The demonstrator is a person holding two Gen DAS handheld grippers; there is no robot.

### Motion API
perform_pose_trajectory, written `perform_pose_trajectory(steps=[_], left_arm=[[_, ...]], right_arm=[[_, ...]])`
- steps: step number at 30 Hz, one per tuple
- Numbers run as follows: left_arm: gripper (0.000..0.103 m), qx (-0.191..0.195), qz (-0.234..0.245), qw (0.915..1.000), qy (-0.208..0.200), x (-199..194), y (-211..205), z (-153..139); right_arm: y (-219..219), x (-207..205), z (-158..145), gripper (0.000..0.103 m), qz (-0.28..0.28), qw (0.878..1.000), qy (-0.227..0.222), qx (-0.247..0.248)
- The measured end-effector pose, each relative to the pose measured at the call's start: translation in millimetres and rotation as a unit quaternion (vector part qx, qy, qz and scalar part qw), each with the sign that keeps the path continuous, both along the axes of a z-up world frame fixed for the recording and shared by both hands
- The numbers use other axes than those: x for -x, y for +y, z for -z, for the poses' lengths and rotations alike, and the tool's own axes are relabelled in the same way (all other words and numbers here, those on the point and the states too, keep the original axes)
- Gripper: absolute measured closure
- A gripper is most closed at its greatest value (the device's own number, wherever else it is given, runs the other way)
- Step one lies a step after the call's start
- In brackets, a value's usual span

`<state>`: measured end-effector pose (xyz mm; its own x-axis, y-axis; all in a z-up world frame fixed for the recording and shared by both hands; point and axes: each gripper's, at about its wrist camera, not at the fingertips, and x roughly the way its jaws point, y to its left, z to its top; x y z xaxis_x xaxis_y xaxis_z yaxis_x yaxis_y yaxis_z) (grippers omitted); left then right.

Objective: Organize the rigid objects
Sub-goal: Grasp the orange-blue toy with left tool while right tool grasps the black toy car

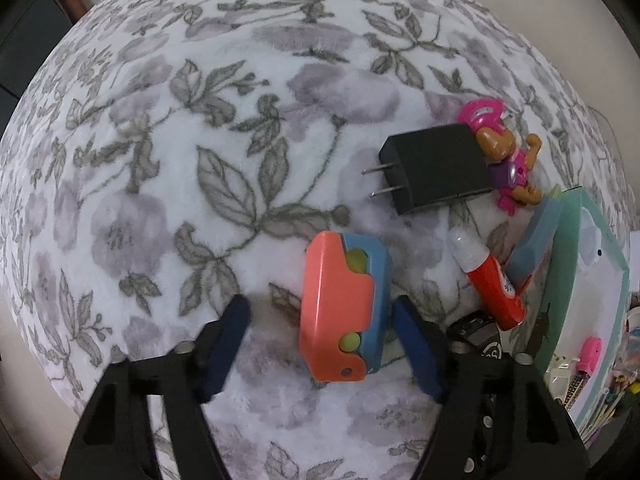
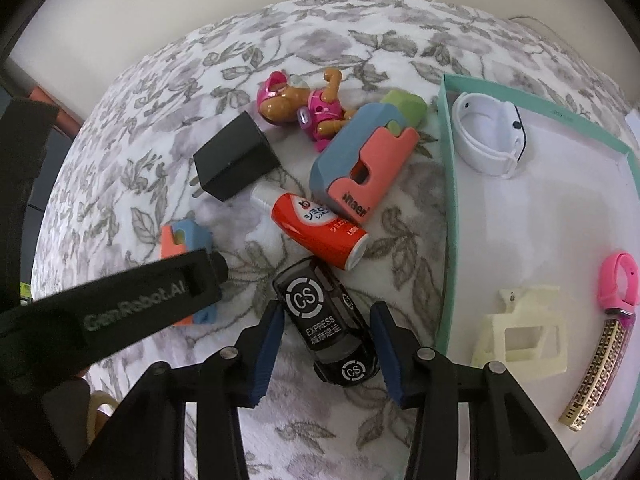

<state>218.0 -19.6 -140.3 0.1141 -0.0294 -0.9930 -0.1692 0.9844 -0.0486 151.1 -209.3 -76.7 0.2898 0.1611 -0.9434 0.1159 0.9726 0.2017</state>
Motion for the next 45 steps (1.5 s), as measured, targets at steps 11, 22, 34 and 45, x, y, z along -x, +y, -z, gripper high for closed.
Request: perform_pose_trajectory(steps=[11,22,34,45], left_arm=[[0.035,-0.022,0.009,0.9997,-0.006,-0.9,-11.8,1.3],[0.035,-0.024,0.01,0.9996,-0.007,3.2,-15.2,-3.8],[0.059,-0.02,0.004,0.9997,-0.013,4.5,-11.9,-9.7],[0.059,-0.008,-0.011,0.9998,-0.016,7.5,19.9,-22.3]], right_arm=[[22.6,0.7,2.8,0.055,-0.039,0.997,-0.007,0.07],[33.0,3.7,3.6,0.056,-0.061,0.992,-0.023,0.104],[23.1,5.0,4.3,0.06,-0.042,0.997,-0.02,0.063],[12.0,5.1,0.4,0.06,-0.02,0.999,-0.013,0.031]])
